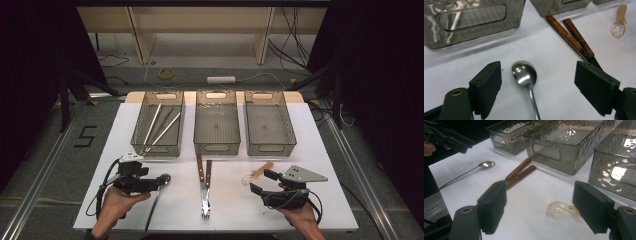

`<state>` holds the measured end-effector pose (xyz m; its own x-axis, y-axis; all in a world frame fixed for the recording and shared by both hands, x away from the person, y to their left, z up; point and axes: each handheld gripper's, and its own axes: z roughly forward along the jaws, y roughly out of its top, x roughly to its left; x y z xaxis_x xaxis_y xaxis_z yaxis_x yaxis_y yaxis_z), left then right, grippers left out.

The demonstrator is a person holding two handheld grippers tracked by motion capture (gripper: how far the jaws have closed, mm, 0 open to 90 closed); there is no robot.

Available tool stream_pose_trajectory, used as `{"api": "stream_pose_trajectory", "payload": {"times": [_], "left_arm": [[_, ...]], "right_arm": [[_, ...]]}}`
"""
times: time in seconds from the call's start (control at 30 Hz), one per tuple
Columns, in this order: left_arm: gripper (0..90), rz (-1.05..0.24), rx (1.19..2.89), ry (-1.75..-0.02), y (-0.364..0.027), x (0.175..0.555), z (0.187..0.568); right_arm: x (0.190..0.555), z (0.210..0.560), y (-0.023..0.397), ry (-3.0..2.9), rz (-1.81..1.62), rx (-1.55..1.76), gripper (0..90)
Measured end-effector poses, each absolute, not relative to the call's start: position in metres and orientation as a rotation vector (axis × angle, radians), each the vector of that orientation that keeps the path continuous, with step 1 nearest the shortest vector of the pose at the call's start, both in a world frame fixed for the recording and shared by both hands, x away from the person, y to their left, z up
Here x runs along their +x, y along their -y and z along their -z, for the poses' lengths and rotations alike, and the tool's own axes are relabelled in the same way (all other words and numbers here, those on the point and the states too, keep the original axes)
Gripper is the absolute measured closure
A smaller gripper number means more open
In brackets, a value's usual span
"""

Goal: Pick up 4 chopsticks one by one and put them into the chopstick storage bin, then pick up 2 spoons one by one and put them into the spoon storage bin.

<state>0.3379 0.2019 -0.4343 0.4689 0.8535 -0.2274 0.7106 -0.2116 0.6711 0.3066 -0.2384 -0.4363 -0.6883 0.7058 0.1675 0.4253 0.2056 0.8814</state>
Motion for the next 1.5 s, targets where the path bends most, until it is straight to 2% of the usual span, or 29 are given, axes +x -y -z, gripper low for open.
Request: {"api": "stream_pose_trajectory", "payload": {"times": [0.47, 0.9, 1.03, 1.27, 1.5], "left_arm": [[21.5, -0.217, 2.121, -1.303, -0.191, 0.328, 0.445], [25.3, -0.170, 2.222, -1.303, -0.187, 0.323, 0.452], [30.4, -0.164, 2.239, -1.307, -0.186, 0.322, 0.454], [46.6, -0.141, 2.253, -1.309, -0.187, 0.321, 0.456], [58.1, -0.127, 2.276, -1.324, -0.187, 0.320, 0.460]], "right_arm": [[0.306, 0.436, 0.239, -2.210, -1.474, 1.073, 28.6], [0.307, 0.436, 0.238, -2.212, -1.471, 1.069, 28.6], [0.307, 0.437, 0.238, -2.212, -1.473, 1.071, 28.6], [0.307, 0.437, 0.237, -2.213, -1.471, 1.070, 28.6], [0.307, 0.436, 0.236, -2.218, -1.464, 1.059, 28.6]]}}
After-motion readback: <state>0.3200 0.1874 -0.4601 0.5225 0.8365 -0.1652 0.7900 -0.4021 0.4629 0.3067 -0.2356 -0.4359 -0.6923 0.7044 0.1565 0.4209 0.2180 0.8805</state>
